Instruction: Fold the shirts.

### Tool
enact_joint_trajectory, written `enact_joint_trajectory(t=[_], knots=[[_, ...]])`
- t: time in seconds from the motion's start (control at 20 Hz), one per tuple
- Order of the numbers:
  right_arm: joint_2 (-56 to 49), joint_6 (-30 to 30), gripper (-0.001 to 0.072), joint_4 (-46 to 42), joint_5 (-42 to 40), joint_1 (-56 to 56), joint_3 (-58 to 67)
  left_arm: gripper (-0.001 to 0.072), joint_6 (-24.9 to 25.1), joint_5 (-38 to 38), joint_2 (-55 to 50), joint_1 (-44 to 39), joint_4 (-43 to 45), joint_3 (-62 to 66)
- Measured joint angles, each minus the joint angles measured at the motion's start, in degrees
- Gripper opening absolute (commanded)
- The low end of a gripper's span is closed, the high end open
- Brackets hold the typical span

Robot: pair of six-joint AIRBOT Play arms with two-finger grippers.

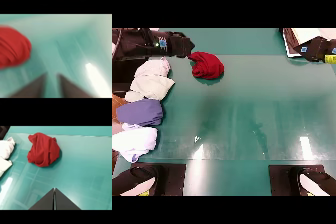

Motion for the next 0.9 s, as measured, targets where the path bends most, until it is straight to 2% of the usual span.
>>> enact_joint_trajectory(t=[0.2, 0.35, 0.65, 0.75, 0.8, 0.9], knots=[[0.0, 0.0, 0.0013, 0.1, -0.3, 0.0, 0.0, 0.0583, 1.0, 7.2, -5.7, 0.6, 5.7, 0.0], [0.0, 0.0, 0.0013, 0.2, -0.3, 0.0, 0.0, 0.0583, 0.2, 11.5, -14.5, 2.4, 7.5, 0.0], [0.0, 0.0, 0.0013, 0.3, -0.3, 0.0, 0.0, 0.0578, -1.2, 22.1, -33.3, 5.7, 2.6, 0.3], [-0.1, 0.0, 0.0013, 0.3, -0.3, 0.0, 0.0, 0.0395, -1.4, 24.6, -37.0, 6.0, 0.2, 0.3], [-0.1, 0.0, 0.0014, 0.3, -0.3, 0.0, 0.0, 0.0363, -1.4, 25.5, -38.2, 6.1, -0.7, 0.4], [-0.1, 0.0, 0.0014, 0.3, -0.3, 0.0, 0.0, 0.0363, -1.4, 27.2, -39.8, 6.3, -2.4, 0.4]])
